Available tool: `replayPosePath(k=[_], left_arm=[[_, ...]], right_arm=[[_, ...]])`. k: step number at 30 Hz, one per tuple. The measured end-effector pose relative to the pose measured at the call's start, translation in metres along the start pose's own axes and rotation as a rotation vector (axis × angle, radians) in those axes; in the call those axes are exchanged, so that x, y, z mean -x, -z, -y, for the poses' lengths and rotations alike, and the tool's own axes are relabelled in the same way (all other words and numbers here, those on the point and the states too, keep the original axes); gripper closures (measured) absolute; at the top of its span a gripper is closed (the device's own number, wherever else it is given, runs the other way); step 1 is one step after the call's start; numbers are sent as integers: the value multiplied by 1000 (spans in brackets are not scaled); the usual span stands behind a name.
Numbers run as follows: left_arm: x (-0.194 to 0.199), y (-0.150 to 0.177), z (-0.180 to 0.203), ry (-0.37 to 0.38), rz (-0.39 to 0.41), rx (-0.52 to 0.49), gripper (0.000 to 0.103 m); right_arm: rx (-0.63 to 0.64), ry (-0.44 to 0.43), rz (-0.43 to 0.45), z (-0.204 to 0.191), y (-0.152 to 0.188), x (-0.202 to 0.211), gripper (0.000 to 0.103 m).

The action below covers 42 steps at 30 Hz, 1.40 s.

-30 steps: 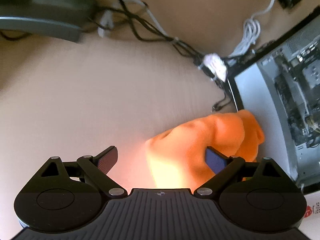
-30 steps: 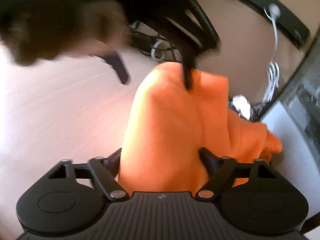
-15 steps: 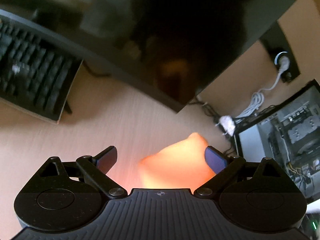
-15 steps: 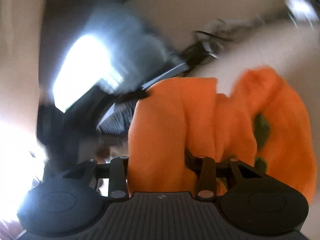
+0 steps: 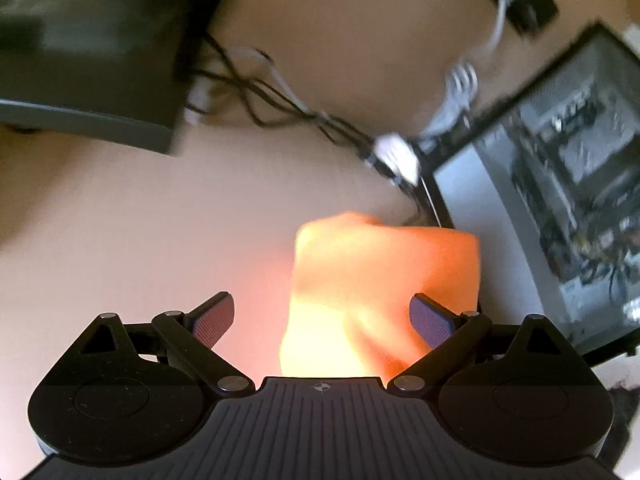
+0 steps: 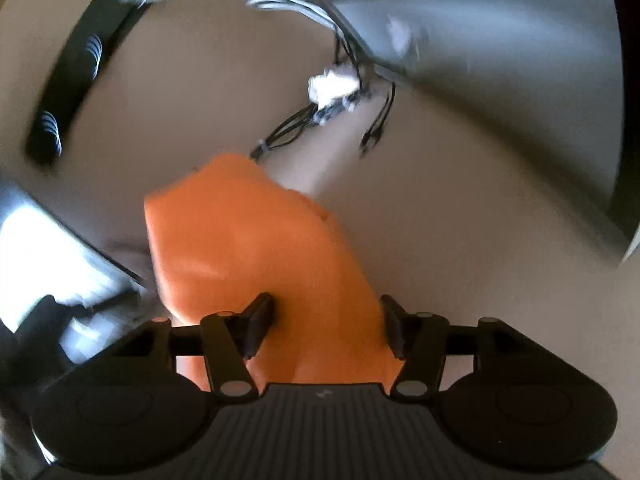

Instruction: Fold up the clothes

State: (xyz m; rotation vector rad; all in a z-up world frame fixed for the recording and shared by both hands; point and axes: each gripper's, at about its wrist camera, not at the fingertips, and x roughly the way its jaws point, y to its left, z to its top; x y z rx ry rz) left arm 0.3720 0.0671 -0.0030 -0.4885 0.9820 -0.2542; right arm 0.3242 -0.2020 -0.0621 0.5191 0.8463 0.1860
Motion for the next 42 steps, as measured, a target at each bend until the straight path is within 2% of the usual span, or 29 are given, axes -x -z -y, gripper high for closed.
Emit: replayPosePath(k=[1,3,6,7,12,16,19,21,23,25,27,31,34,36,38,40,42], left_arm=[[-10,3,6,2,-10,-14,4],[-25,6,16,-35,-10,-59,3],[-30,13,32,-145,41,-199,3],[-31,14,36,-160,51,-224,3],[-22,19,33,-198,66,-238,3],[-5,24,28,-265,103,-266,4],[11,31,20,-301,116,-271,4],[21,36,14,-323,123,-271,4],[28,38,9,-333,125,-262,4],[33,40,3,-340,128,-252,4],[38,42,0,-340,130,-253,4],[45,45,-4,-326,132,-265,4],[43,45,-3,-311,127,-266,4],[42,45,-1,-300,123,-265,4],[40,44,0,-290,119,-264,4],[34,42,4,-272,106,-266,4],[28,41,10,-255,93,-280,4]], right_arm=[[76,41,8,-4,1,3,46],[167,67,27,-4,8,15,46],[189,14,86,-8,-3,32,46],[199,-8,112,-11,-9,39,46],[317,-57,193,-45,-44,17,46],[355,-48,80,-58,-55,-46,46],[355,-28,32,-60,-51,-79,40],[356,-36,30,-63,-49,-86,38],[339,-43,26,-63,-49,-88,33],[296,-49,21,-60,-50,-80,32],[297,-52,52,-59,-49,-65,32],[411,-29,152,-57,-27,-15,30],[485,30,177,-51,0,9,27],[487,67,140,-45,17,10,27],[468,96,59,-39,33,0,27],[428,102,-30,-33,46,-14,28],[385,91,-56,-29,51,-17,27]])
